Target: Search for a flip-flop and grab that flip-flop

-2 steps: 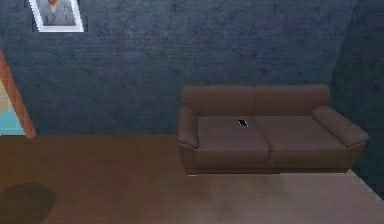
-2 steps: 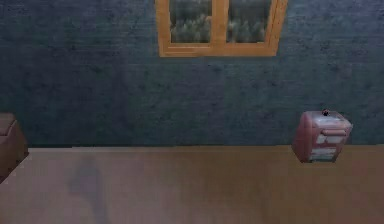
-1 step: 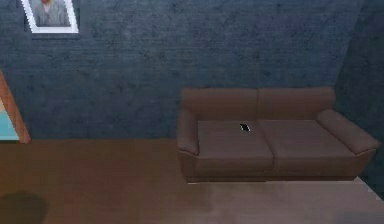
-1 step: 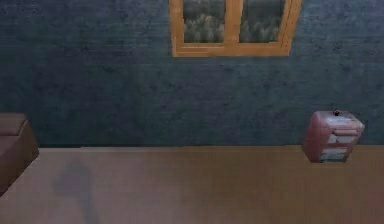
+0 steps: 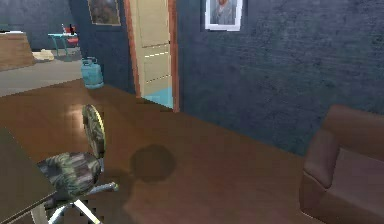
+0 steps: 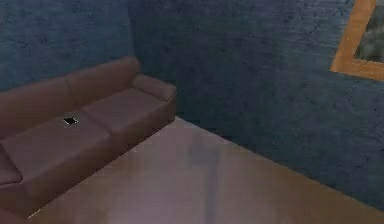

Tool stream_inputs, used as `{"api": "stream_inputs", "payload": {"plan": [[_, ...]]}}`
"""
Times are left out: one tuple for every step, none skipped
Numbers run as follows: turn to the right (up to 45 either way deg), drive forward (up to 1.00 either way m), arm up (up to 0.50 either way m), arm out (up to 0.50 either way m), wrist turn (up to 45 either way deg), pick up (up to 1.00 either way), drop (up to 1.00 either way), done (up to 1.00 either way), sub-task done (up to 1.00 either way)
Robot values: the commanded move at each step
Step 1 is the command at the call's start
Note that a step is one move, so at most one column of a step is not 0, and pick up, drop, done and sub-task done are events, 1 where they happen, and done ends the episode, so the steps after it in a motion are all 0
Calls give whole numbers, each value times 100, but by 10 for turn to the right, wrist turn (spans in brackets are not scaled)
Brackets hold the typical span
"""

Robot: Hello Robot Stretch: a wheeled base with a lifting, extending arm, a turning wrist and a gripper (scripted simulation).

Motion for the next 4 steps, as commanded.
{"api": "stream_inputs", "payload": {"plan": [[0,100,0,0,0,0,0,0,0],[-30,0,0,0,0,0,0,0,0],[0,55,0,0,0,0,0,0,0],[120,0,0,0,0,0,0,0,0]]}}
